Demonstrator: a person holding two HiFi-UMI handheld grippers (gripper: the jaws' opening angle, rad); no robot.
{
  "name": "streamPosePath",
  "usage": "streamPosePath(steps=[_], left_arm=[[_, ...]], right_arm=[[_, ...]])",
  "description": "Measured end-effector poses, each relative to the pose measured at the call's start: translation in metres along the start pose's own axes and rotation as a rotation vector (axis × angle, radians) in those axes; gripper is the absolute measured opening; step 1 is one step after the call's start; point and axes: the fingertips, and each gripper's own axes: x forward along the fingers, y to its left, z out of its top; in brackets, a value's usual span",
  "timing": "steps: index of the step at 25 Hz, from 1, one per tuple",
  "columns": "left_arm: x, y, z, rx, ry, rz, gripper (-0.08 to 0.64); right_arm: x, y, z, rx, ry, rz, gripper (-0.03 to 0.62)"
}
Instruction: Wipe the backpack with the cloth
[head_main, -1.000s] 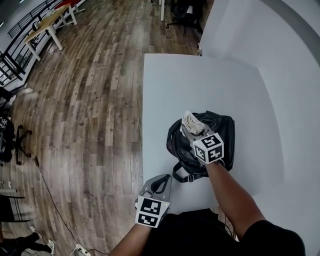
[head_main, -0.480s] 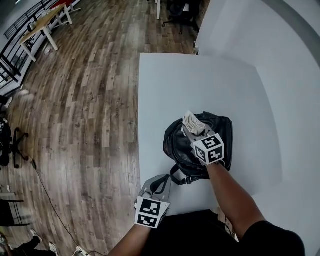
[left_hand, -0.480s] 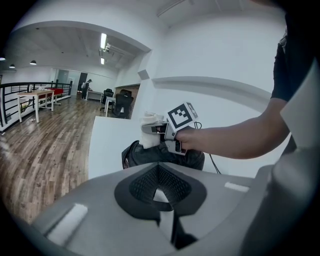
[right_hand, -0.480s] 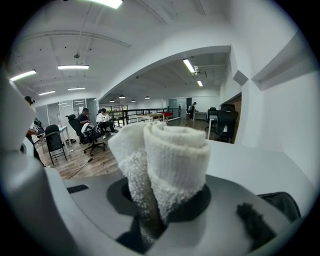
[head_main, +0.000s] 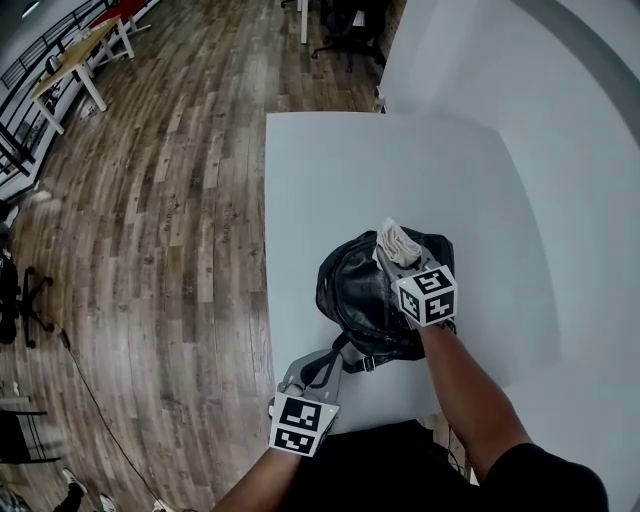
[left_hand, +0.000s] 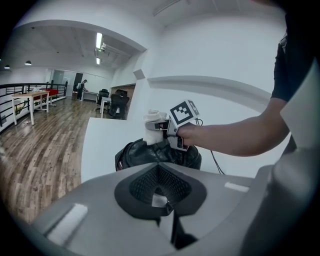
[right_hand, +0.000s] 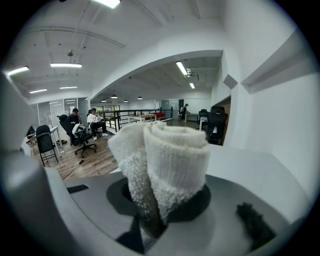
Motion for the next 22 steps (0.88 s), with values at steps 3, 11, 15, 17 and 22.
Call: streamPosePath(steps=[3,11,15,17,22], left_arm=[[0.003,-0.006,0.001,0.011,0.001,-0.013,0.006],[0.011,-0.019,0.007,0.028,-0.004,-0.036,0.006],[0.014,-0.024,0.007,0.035,-0.003,-0.048,0.006],[0.015,-0.027,0.007,0.038,-0.005,-0.053,0.006],[0.016,-0.033,0.011,0.046,-0.010,-0.066,0.006]], right_arm=[[-0.010,-0.014,0.001,0.009,-0.005,-0.033,0.086],[-0.036,-0.046,0.008,0.020,-0.029,-0.105,0.086],[-0.050,-0.059,0.013,0.028,-0.047,-0.140,0.086],[-0.059,-0.065,0.014,0.032,-0.055,-0.157,0.086],[-0.080,-0.086,0.016,0.045,-0.076,-0.212,0.086]])
